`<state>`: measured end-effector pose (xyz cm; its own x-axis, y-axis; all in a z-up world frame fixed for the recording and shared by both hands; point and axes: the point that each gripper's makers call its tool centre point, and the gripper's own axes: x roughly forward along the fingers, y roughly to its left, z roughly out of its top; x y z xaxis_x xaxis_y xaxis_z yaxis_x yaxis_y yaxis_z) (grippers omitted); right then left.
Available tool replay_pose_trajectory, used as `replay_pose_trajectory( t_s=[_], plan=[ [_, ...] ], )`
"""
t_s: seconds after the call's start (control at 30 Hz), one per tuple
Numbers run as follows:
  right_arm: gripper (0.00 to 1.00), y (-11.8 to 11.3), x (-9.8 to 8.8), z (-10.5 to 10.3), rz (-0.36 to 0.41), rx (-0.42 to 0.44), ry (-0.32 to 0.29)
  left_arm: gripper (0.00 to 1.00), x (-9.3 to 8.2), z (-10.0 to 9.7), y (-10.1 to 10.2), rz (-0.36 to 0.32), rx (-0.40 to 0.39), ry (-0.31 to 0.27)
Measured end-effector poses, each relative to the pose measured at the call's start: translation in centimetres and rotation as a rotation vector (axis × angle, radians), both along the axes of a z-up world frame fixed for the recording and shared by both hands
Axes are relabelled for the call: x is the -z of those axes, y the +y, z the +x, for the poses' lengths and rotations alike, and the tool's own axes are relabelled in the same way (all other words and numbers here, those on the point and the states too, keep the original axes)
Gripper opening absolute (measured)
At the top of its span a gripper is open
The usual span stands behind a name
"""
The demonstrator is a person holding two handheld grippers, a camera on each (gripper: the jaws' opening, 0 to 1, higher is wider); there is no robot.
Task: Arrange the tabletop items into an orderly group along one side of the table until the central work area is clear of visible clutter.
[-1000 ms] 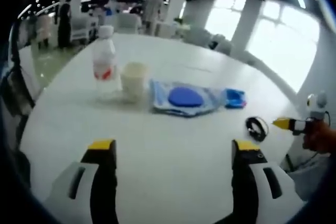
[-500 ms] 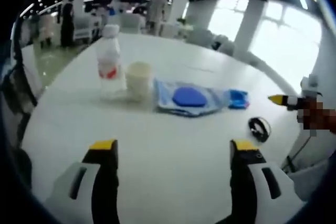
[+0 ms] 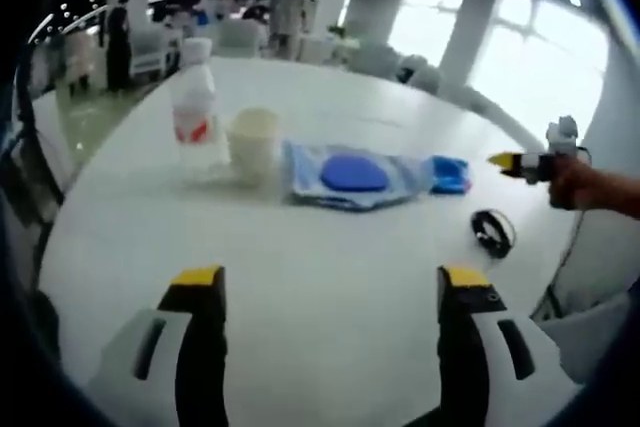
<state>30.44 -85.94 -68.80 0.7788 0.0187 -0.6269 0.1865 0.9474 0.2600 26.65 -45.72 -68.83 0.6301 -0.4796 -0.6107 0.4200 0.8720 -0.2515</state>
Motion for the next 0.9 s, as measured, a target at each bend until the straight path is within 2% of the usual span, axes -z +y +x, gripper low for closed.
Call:
replay_pose_trajectory(
  t_s=[0.07, 0.17, 0.3, 0.5, 0.53, 0.57, 0.7, 0.8, 0.9],
  plan=[
    [0.60, -0.5, 0.4, 0.6, -0.002, 0.002, 0.002, 0.83, -0.2, 0.1, 0.1, -0.005, -0.006, -0.008],
    [0.57, 0.2, 0.6, 0.5, -0.019, -0.017, 0.023, 0.83, -0.2, 0.3, 0.5, -0.004, -0.020, -0.016],
    [0.55, 1.2, 0.9, -0.1, -0.031, -0.035, 0.063, 0.81, 0.3, 0.2, 0.7, 0.001, -0.029, 0.004],
    [0.44, 2.2, 1.0, 0.3, -0.056, -0.068, 0.079, 0.80, 0.5, 0.2, 0.9, 0.002, -0.045, 0.011],
    [0.42, 1.1, 2.0, 1.6, -0.061, -0.076, 0.087, 0.80, 0.6, 0.2, 1.0, 0.007, -0.044, 0.014],
    [0.40, 0.7, 2.4, 2.0, -0.068, -0.078, 0.094, 0.79, 0.7, 0.2, 1.0, 0.010, -0.043, 0.014],
    [0.34, 1.0, 2.9, 1.4, -0.065, -0.079, 0.126, 0.78, 0.8, 0.2, 0.9, 0.014, -0.041, 0.014],
    [0.25, 1.4, 2.8, 1.3, -0.074, -0.093, 0.129, 0.78, 0.9, 0.2, 1.0, 0.020, -0.042, 0.013],
    [0.05, 1.5, 2.8, 0.9, -0.067, -0.083, 0.149, 0.78, 1.2, 0.3, 1.1, 0.023, -0.044, 0.018]
  ],
)
